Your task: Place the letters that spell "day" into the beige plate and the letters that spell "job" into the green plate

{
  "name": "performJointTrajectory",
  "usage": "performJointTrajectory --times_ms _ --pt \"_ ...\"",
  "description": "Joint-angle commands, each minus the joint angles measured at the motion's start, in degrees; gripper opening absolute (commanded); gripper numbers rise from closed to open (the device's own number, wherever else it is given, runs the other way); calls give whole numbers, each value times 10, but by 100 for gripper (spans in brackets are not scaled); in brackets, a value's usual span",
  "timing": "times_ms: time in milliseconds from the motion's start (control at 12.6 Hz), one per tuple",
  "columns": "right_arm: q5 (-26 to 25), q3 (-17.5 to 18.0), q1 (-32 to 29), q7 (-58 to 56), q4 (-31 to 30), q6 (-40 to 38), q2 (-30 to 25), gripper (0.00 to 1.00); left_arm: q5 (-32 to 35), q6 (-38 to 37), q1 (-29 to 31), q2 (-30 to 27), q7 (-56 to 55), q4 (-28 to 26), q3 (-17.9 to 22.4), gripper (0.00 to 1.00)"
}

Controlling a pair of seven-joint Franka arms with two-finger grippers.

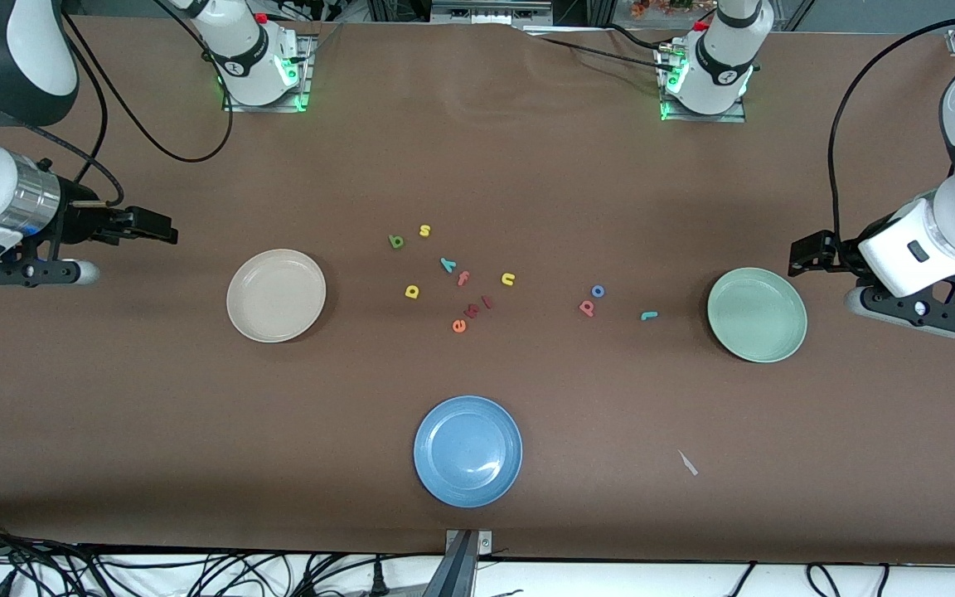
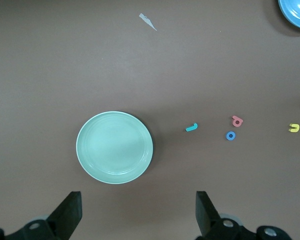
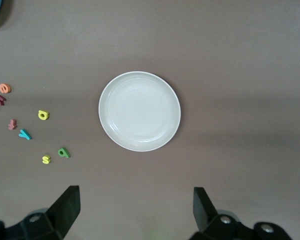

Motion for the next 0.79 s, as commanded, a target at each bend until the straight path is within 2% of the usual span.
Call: performJointTrajectory --times_ms 0,159,317,635,714 --pt "26 1 2 -8 11 6 9 100 -14 -14 -1 -6 9 8 6 100" --pt "36 2 3 -9 5 9 9 100 -21 -14 -1 -6 16 7 8 100" --pt "36 19 3 -9 -5 12 6 100 -21 -13 -2 -1 7 -4 -7 100" --pt "35 46 4 -8 -64 48 -26 100 -22 -3 -22 30 -93 -46 -63 100" --pt "34 55 4 -7 -73 57 -30 100 -22 22 -22 34 -123 -69 -86 100"
